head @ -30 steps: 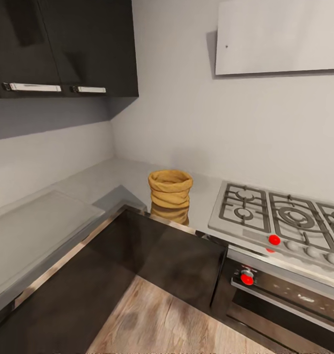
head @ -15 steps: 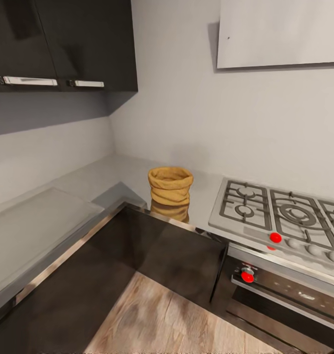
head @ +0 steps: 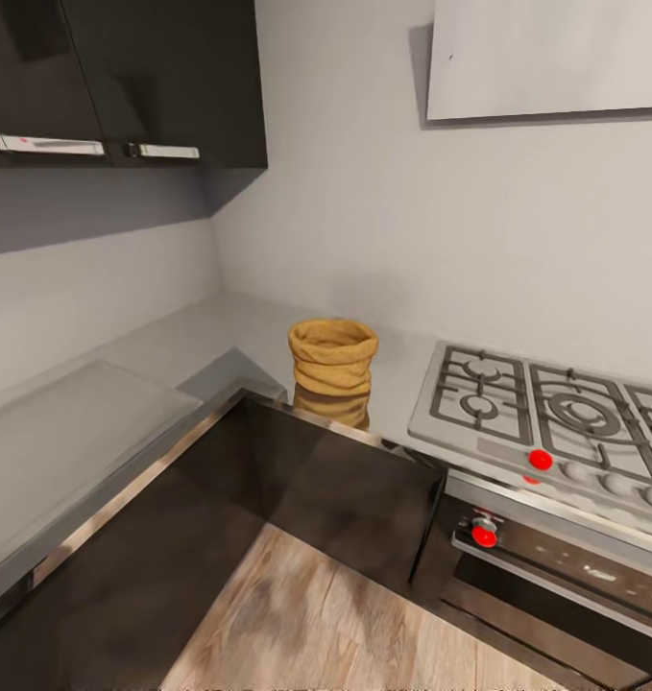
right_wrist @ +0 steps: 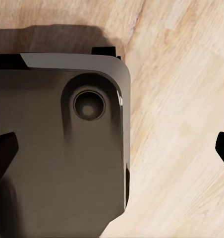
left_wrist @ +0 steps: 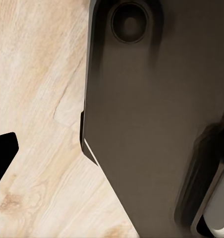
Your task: In the kitchen, take the popcorn bag from the countertop, put it into the microwave, and heat it until the popcorn is cooked so the cooked popcorn ends up inside the bag.
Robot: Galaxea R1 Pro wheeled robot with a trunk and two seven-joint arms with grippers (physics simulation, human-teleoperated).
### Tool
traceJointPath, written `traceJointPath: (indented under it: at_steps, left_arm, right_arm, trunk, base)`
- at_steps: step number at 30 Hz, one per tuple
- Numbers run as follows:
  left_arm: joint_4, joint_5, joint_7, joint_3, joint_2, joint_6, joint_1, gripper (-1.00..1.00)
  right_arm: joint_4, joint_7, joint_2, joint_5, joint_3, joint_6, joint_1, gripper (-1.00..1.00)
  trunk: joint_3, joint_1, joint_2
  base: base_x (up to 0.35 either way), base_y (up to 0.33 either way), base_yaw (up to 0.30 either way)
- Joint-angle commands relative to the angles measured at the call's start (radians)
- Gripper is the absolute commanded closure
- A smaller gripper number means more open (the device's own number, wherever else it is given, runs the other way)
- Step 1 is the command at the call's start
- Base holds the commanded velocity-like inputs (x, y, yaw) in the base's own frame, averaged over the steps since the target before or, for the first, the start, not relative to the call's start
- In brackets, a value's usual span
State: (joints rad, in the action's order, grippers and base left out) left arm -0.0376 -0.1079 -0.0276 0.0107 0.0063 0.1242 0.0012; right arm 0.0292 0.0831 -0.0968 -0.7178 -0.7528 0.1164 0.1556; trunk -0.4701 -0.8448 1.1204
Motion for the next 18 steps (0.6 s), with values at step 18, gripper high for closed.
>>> traceJointPath:
  at_steps: [18]
  left_arm:
    - [-0.001,-0.009,0.000,0.000,0.000,0.002,0.000,-1.00]
  right_arm:
    - [0.003,0.001,-0.001,-0.005,-0.008,0.005,0.001,-1.00]
  trunk:
    - [-0.030,0.000,0.001]
  base:
    - [0.000,0.000,0.000]
